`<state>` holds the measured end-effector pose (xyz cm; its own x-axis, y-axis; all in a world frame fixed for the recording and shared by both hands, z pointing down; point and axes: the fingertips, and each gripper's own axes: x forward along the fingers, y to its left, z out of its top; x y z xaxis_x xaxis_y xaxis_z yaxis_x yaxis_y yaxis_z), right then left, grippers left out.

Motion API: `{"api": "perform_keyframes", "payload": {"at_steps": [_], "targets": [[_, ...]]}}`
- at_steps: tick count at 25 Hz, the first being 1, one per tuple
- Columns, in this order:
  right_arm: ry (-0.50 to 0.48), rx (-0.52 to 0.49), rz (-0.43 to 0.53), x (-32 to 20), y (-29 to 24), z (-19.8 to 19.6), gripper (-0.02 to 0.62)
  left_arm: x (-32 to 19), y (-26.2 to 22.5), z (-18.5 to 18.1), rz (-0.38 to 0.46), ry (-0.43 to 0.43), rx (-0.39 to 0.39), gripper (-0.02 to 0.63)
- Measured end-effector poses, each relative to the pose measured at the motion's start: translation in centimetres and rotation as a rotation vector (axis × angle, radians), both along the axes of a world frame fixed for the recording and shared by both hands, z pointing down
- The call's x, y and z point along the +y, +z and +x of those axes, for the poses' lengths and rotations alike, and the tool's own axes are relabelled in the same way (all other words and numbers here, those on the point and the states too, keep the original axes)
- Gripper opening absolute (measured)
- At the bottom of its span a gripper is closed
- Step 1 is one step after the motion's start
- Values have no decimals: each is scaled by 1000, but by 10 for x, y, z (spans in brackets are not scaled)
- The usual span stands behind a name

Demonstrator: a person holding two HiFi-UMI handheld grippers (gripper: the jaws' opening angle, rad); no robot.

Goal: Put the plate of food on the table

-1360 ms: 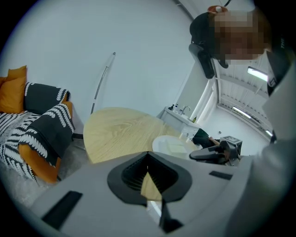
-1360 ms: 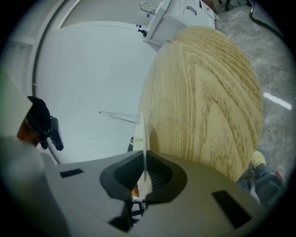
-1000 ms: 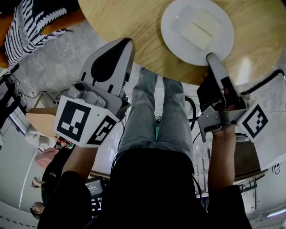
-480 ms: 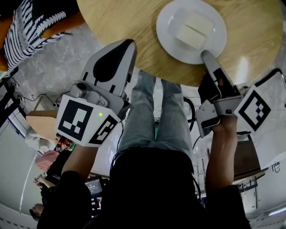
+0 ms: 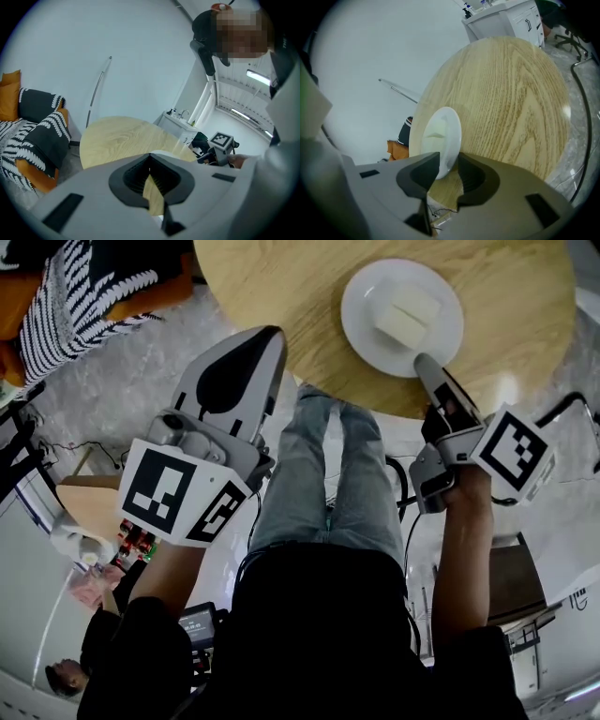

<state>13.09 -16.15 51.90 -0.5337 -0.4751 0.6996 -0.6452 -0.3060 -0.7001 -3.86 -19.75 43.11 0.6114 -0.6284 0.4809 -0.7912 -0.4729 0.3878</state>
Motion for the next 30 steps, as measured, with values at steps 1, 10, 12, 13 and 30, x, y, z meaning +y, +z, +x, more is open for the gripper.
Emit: {"api": "perform_keyframes", "payload": {"at_steps": [1, 10, 12, 13, 30], "targets": [[-4, 1, -5, 1, -1, 1, 120, 0, -4, 1, 6, 0, -1, 5], [-55, 69, -24, 11, -1, 11, 132, 0, -32, 4, 48, 2, -7, 5], [-63, 63, -25, 15, -1, 10, 132, 2, -35, 4, 51, 1, -6, 5], [-68, 59, -25, 16, -2, 9, 132, 3, -37, 4, 51, 1, -7, 5], [-103, 138, 26, 25, -36, 23, 132, -7, -89, -1, 145, 6, -8, 5]]}}
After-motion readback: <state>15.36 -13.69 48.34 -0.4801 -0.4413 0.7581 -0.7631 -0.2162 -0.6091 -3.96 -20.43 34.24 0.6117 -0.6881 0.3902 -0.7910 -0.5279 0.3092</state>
